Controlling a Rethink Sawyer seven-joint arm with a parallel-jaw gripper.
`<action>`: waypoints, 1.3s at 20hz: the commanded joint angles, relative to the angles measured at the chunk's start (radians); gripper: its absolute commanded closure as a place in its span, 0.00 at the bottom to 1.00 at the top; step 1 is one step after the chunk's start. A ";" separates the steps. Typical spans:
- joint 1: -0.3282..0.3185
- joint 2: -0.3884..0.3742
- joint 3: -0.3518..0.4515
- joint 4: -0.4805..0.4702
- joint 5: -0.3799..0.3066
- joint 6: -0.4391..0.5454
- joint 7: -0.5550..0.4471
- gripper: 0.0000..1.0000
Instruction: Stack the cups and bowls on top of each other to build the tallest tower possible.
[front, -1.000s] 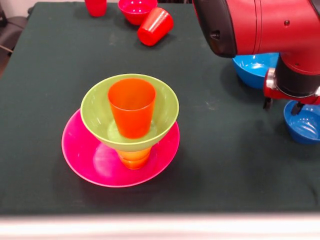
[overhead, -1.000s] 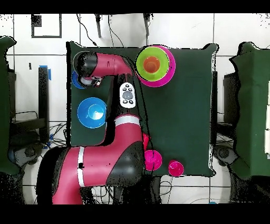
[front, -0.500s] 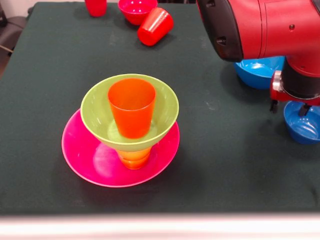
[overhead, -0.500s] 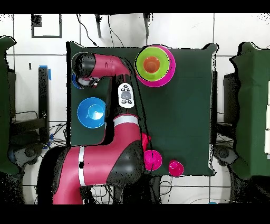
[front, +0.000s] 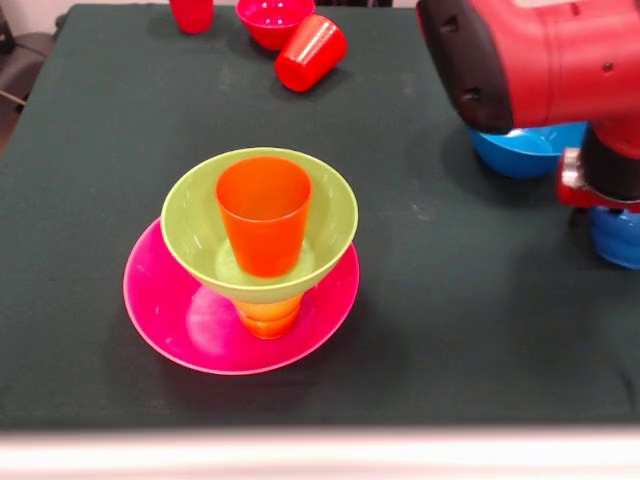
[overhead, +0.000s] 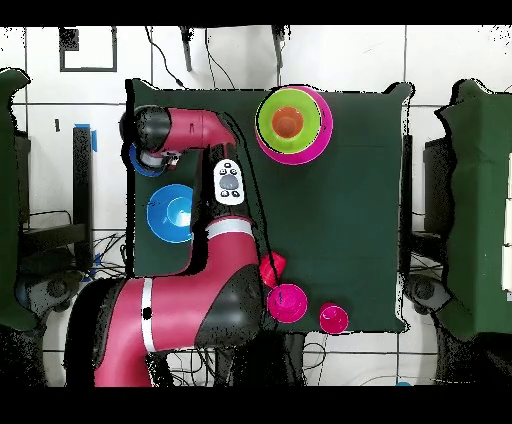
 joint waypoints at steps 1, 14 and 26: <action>0.040 0.059 0.009 -0.016 -0.115 0.052 -0.099 1.00; -0.025 -0.092 0.073 0.071 -0.052 -0.038 -0.147 1.00; -0.176 -0.194 0.194 0.023 -0.027 0.099 -0.289 1.00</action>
